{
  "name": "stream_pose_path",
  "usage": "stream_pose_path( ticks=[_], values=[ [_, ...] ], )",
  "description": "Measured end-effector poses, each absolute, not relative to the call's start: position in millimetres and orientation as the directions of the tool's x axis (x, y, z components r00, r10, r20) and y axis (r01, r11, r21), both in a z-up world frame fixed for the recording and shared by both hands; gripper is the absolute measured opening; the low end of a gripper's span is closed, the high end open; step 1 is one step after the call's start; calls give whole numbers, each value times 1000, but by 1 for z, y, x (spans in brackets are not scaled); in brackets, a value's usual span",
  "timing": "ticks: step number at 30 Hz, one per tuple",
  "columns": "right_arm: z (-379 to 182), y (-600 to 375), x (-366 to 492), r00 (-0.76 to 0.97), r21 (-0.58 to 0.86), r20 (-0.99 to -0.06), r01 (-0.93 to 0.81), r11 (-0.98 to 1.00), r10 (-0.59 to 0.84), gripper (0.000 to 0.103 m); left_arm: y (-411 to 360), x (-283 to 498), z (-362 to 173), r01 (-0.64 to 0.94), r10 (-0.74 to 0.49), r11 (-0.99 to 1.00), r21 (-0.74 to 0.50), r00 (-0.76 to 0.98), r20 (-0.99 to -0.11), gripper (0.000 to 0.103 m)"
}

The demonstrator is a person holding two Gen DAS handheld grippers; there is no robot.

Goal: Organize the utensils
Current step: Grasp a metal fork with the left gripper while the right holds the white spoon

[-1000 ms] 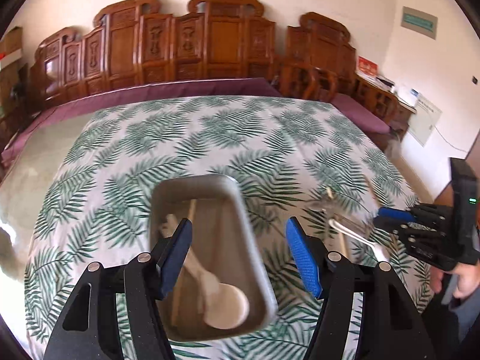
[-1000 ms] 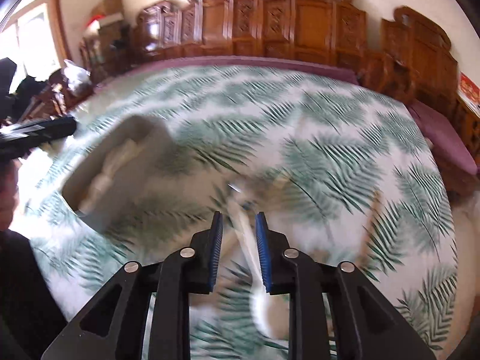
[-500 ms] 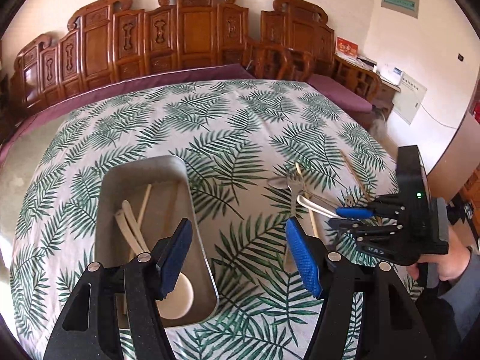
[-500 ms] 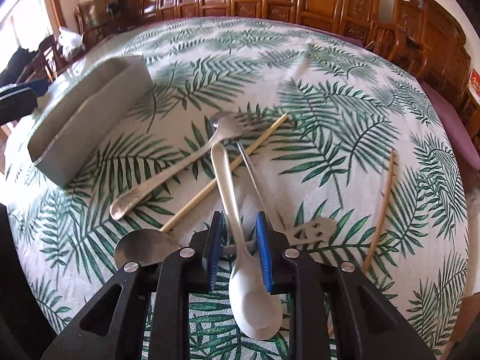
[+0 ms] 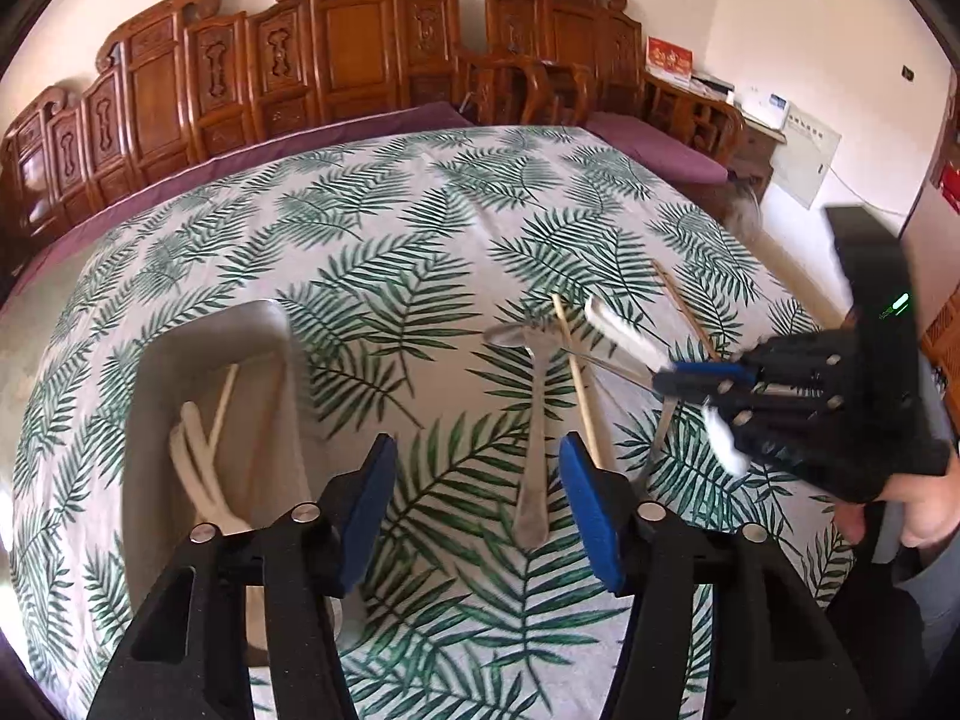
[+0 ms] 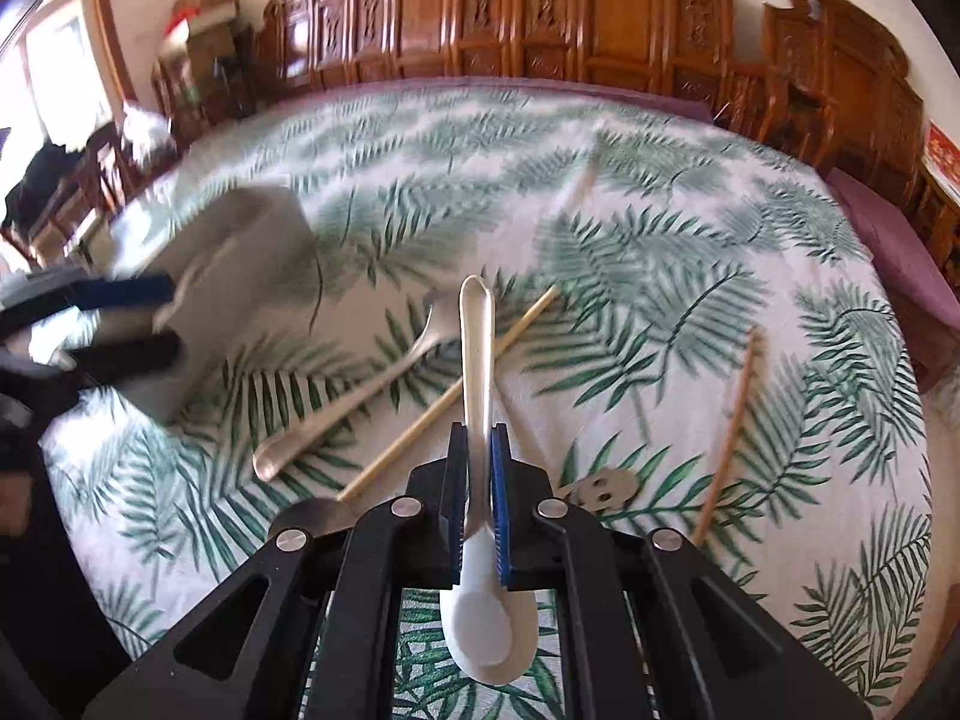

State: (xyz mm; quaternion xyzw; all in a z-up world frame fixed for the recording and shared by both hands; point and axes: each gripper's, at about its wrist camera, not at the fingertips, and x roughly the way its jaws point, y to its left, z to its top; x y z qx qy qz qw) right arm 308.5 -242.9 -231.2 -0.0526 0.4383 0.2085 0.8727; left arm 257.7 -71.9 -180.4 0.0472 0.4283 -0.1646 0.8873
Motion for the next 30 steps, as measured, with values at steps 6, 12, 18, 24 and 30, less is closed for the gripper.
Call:
stream_pose_path(
  ticks=[6, 12, 18, 24, 30],
  values=[
    [-219, -270, 316, 577, 145, -747, -343, 928, 330, 9, -100, 279, -201, 360, -259, 931, -65, 524, -812, 41],
    [-223, -274, 319, 579, 133, -752, -334, 933, 314, 9, -121, 306, -226, 358, -241, 931, -64, 478, -844, 30],
    [-227, -281, 322, 570, 165, -754, -318, 934, 327, 9, -136, 325, -239, 352, -221, 935, -52, 460, -860, 30],
    [-226, -284, 323, 571, 192, -745, -311, 931, 345, 9, -147, 335, -249, 349, -190, 937, -22, 455, -870, 21],
    [-225, -282, 323, 570, 197, -743, -316, 928, 351, 9, -149, 343, -252, 338, -166, 941, 2, 468, -868, 20]
  ],
)
